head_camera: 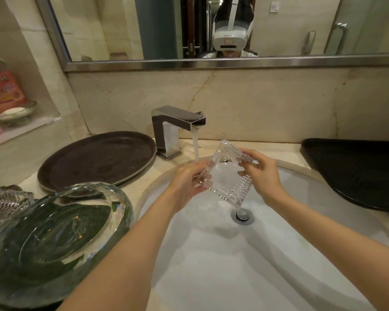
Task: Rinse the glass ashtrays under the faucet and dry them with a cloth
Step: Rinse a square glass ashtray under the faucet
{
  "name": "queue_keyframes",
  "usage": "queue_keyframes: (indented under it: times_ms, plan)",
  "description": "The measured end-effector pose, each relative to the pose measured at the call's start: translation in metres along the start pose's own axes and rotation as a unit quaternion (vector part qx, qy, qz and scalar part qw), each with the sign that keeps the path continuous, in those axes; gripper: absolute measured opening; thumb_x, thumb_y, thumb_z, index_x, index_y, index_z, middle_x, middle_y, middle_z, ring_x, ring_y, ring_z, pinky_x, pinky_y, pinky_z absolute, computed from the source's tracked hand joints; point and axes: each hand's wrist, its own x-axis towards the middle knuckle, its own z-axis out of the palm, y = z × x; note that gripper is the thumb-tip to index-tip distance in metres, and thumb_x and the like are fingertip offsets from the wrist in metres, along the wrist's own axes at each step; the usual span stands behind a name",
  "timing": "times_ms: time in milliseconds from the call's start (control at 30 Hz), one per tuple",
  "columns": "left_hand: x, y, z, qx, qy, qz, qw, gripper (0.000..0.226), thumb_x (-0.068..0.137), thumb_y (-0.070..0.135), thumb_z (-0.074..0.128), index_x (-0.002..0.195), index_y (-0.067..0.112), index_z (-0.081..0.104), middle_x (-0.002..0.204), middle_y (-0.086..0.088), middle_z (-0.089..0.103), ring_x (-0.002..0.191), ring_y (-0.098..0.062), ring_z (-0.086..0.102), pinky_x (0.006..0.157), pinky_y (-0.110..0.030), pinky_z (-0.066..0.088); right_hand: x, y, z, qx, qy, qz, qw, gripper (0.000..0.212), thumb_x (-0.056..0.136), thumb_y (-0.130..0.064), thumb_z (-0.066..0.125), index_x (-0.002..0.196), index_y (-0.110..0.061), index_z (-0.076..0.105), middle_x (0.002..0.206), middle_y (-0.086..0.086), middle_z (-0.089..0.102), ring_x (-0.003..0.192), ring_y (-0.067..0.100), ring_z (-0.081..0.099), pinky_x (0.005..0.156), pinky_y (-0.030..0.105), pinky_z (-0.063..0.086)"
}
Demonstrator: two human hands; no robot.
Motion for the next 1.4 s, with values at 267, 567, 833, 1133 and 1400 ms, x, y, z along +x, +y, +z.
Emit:
queue_keyframes:
  times_ms: [267, 567, 833, 1133, 1400]
  plan:
    - [-0.014, 0.007, 0.007, -0.059, -0.132, 0.01, 0.989, 0.03, 0.073, 0.008, 0.063, 0.103, 0.013, 0.06, 0.106, -0.009, 0.07, 0.093, -0.026, 0.069, 0.075, -0.034, 0.058, 0.005, -0.014, -0.011, 0.139, 0.025, 0.098, 0.985, 0.02, 0.082, 0.009, 0.06, 0.088, -0.01, 0.063, 0.086, 0.005, 0.064, 0.074, 0.015, 0.06, 0.07, 0.024, 0.052]
    - [-0.019, 0.009, 0.01, -0.059, -0.163, 0.021, 0.985, 0.029, 0.07, 0.002, 0.061, 0.096, 0.013, 0.055, 0.105, -0.011, 0.07, 0.095, -0.027, 0.068, 0.067, -0.033, 0.059, 0.005, -0.031, -0.011, 0.136, 0.018, 0.088, 0.987, 0.02, 0.074, 0.008, 0.067, 0.079, -0.011, 0.063, 0.083, 0.008, 0.063, 0.071, 0.016, 0.059, 0.073, 0.028, 0.05]
    - [-0.018, 0.009, 0.009, -0.061, -0.155, 0.035, 0.985, 0.029, 0.073, 0.009, 0.072, 0.095, 0.013, 0.054, 0.106, -0.012, 0.071, 0.097, -0.029, 0.068, 0.068, -0.037, 0.06, 0.002, -0.041, -0.005, 0.076, 0.036, 0.021, 0.996, 0.025, 0.072, 0.008, 0.07, 0.075, -0.015, 0.063, 0.075, 0.001, 0.065, 0.069, 0.008, 0.062, 0.07, 0.02, 0.053]
    - [-0.017, 0.007, 0.009, -0.089, -0.095, 0.021, 0.991, 0.03, 0.075, 0.015, 0.058, 0.104, 0.019, 0.065, 0.108, -0.007, 0.07, 0.095, -0.024, 0.068, 0.08, -0.041, 0.055, -0.002, -0.034, 0.006, -0.036, 0.124, -0.081, 0.988, 0.023, 0.077, -0.004, 0.071, 0.083, -0.026, 0.067, 0.085, -0.002, 0.066, 0.079, 0.005, 0.061, 0.077, 0.024, 0.052]
    - [-0.009, 0.003, 0.007, -0.08, -0.055, -0.008, 0.995, 0.022, 0.096, 0.01, 0.043, 0.108, 0.02, 0.059, 0.109, -0.009, 0.069, 0.092, -0.024, 0.066, 0.078, -0.041, 0.056, -0.005, -0.024, 0.014, -0.053, 0.109, -0.108, 0.987, 0.035, 0.08, 0.0, 0.067, 0.082, -0.035, 0.063, 0.088, -0.001, 0.06, 0.083, 0.004, 0.058, 0.076, 0.016, 0.045]
